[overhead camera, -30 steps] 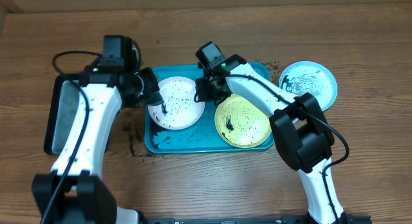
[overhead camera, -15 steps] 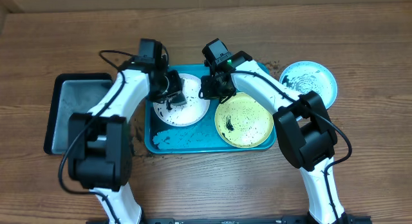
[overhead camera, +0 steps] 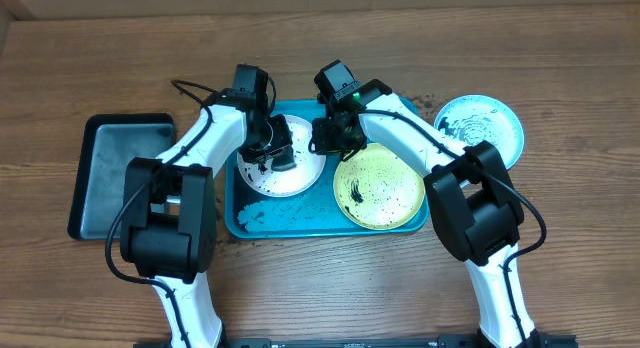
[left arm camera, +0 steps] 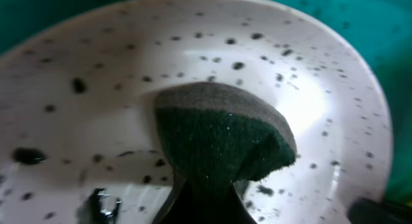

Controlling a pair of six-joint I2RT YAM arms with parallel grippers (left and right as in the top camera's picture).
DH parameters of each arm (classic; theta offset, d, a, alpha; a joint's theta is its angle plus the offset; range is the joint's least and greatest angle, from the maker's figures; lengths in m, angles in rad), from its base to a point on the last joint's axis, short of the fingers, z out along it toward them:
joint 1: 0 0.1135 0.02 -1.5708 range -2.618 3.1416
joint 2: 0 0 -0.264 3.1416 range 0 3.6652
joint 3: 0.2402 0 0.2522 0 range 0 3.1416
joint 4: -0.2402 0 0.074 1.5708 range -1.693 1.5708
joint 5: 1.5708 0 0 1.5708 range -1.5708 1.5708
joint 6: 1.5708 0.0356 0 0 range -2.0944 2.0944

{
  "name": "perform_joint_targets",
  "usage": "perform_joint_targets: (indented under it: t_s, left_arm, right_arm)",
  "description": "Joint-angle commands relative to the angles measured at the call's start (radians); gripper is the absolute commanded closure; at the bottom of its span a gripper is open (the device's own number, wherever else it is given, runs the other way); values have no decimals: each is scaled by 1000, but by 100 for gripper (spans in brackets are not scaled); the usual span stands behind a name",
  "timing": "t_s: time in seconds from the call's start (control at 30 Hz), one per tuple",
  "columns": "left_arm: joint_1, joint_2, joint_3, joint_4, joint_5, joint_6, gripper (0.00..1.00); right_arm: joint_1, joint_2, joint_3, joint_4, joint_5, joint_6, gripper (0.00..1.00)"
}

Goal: Clean dirty plates on tray and stack at the side
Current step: 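Hold the white plate with the right gripper and scrub it with the sponge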

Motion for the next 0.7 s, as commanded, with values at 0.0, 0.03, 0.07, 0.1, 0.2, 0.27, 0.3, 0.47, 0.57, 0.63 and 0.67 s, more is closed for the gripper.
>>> perform_joint_targets:
  t_s: [0.0,0.03,0.07,0.1,0.2,0.27,0.3,0.47,0.57,0.63,0.67]
  left_arm:
    - [16,61,-8,-78,-388,-10,96]
    - [16,61,2,-105,-445,-10,96]
    - [16,61,12,-129,-483,-10,96]
    - [15,61,27,-156,-520,-11,96]
    - [14,61,73,-206,-554,-10,96]
    - [14,61,104,-224,-520,-10,96]
    - [14,61,119,-227,-479,-7,96]
    - [14,61,143,-188,-101,83,96]
    - [8,64,135,-163,72,77,96]
    - [-5,64,130,-163,93,51,96]
    - [-14,64,126,-164,93,47,96]
  right_arm:
    - [-2,11,0,-7,18,4,96]
    - [-2,11,0,-7,18,4,96]
    - [-2,11,0,-7,18,4,96]
    - [-2,11,0,-7,18,4,96]
    - [-2,11,0,-6,18,4,96]
    - [-2,11,0,-6,18,4,96]
    - [-2,11,0,-6,18,5,96]
    - [-2,11,0,-6,17,5,96]
    - [-2,11,0,-6,17,5,96]
    - [-2,11,0,-7,17,5,96]
    - [-1,11,0,-7,17,5,96]
